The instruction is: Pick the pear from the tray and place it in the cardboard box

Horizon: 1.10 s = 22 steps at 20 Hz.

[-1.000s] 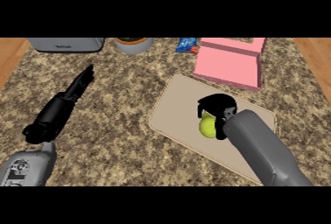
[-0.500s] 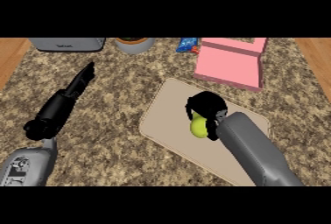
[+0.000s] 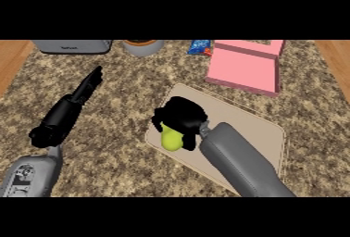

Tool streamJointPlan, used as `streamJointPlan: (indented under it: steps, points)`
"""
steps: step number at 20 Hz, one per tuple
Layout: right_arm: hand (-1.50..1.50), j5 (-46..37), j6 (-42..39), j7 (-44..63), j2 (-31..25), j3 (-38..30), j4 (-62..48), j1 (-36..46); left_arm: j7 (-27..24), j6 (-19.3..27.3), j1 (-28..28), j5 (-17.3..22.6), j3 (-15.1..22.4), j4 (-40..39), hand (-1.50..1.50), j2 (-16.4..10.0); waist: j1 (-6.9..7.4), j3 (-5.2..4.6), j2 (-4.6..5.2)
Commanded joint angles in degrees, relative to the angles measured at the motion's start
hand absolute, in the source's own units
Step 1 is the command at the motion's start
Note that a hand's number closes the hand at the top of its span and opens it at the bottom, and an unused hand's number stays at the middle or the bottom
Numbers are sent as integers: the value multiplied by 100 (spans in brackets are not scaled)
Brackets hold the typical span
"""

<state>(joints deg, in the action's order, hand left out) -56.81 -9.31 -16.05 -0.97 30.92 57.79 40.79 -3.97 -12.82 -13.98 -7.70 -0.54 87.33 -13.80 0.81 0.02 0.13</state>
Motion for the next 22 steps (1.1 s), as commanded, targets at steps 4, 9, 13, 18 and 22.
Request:
streamJointPlan:
  steps: [4, 9, 13, 18, 22]
  points:
    - [150, -299, 680, -231, -108, 46, 1159, -104, -137, -30, 130, -34, -125, -87, 0, -74, -105, -2, -27]
    - [150, 284, -37, 534, -211, -937, 2285, -38, -40, -183, 433, 180, -269, 270, 0, -162, -124, -2, -56]
    - [150, 626, 166, 1356, 84, -1973, 2038, 402, -154, -28, 104, -20, -194, -100, 0, -57, -134, -5, -8]
    - [150, 790, 157, 1727, -296, -2882, 1660, 862, 262, -120, 25, 52, -122, 212, 0, -12, -44, -1, -3]
    - [150, 1014, 398, 1580, -607, -3605, 565, 1587, 26, -190, 85, 32, -125, 248, 0, -56, 33, -3, 22]
